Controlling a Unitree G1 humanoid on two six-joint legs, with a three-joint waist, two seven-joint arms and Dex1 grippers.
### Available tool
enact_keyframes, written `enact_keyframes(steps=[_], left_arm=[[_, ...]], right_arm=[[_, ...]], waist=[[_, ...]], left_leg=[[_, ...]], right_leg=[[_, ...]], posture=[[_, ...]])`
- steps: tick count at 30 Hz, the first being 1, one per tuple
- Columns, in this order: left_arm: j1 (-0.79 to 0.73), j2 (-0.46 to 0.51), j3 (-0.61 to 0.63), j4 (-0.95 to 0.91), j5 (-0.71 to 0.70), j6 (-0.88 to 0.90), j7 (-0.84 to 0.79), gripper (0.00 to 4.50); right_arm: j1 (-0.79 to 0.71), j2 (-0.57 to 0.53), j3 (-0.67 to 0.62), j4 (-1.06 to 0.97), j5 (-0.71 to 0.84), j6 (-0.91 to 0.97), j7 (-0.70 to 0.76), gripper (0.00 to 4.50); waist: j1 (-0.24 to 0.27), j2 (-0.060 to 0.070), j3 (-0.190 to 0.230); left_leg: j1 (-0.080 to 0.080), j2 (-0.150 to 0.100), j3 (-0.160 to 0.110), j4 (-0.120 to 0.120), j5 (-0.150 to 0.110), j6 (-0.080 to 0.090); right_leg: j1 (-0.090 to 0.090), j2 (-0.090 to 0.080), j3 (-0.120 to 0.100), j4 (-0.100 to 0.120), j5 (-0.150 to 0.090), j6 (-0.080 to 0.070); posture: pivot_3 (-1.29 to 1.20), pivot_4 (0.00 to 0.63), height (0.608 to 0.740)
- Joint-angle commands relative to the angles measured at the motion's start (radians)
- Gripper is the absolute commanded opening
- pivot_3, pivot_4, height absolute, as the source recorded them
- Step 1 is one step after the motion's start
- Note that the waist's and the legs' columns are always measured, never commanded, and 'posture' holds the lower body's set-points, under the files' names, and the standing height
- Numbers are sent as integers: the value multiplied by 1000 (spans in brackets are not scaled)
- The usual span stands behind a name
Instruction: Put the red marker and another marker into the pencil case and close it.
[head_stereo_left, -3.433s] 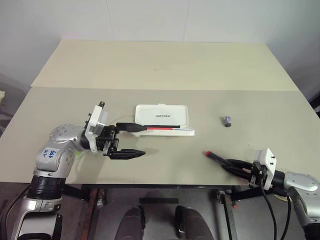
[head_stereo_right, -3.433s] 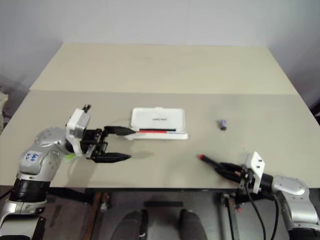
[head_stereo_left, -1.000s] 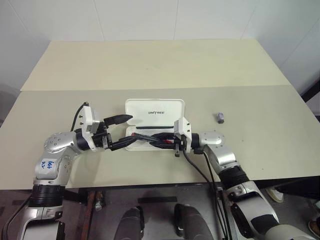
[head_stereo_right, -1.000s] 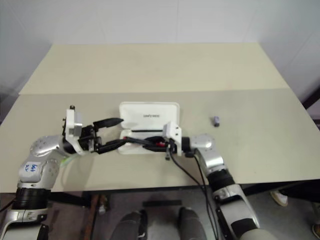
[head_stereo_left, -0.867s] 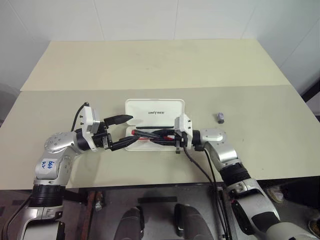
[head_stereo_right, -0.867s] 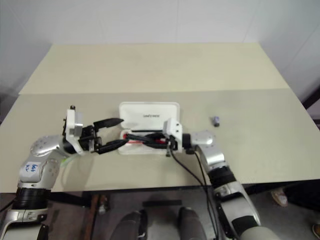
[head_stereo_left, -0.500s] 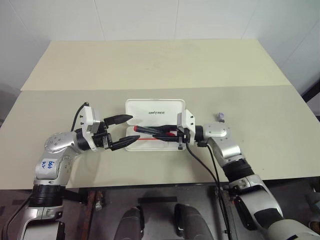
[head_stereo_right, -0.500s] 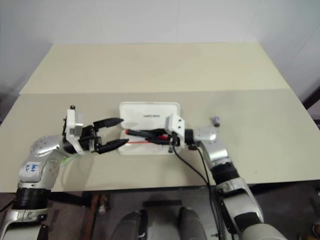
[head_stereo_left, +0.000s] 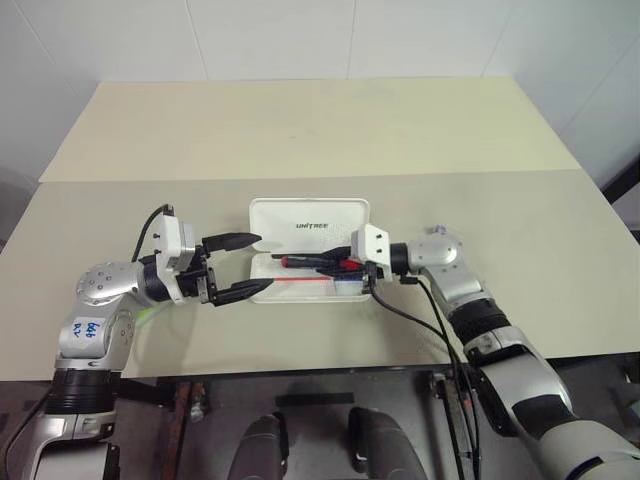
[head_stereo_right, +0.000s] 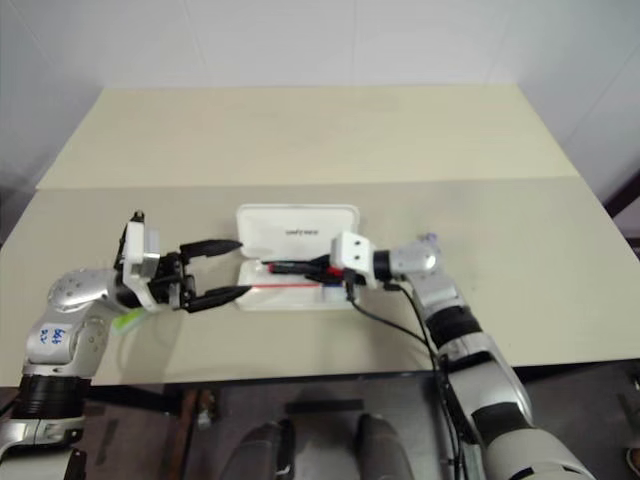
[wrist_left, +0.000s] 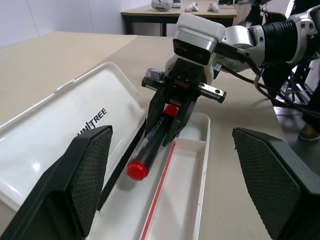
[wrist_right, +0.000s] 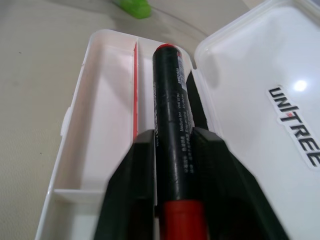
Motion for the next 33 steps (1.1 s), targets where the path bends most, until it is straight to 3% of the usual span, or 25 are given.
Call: enact_keyframes(steps=[1,7,11,16,22,33], left_arm=[[11,21,13,0,17,-44,-19,4017],[11,17,21,5,25,-64,-14,4017],[19,17,28,0,26,-70,-3,4017],[63,35,73,-22,22,-81,21,4017],[194,76,211,-62,6,-89,72,4017],[375,117,436,35,24,-169,105,4017]], right_arm=[[-24,11,-4,11,7,-19,3,2440],[-33,26,-23,-5,32,-27,-3,4464],[-22,28,-43,-89,98,30,27,4464],[65,3,-75,-369,267,261,73,4464],[214,-94,-105,-699,400,497,42,4464],[312,-174,-203,-824,441,587,-65,4464]], waist=[[0,0,0],[0,0,0],[0,0,0],[1,0,0],[3,0,0],[2,0,0]], left_leg=[[0,0,0,0,0,0],[0,3,0,0,0,0],[0,4,0,0,0,0],[0,7,0,0,-1,-1],[0,11,0,-1,-3,-4],[0,12,-1,-6,-6,-10]], right_leg=[[0,0,0,0,0,0],[0,0,0,0,0,0],[0,0,0,0,0,0],[0,-1,0,0,0,0],[-1,-2,-1,-1,-2,-3],[-3,-2,0,-5,-3,-6]], posture=[[0,150,740],[0,150,740],[0,150,740],[0,150,740],[0,150,740],[0,150,740]])
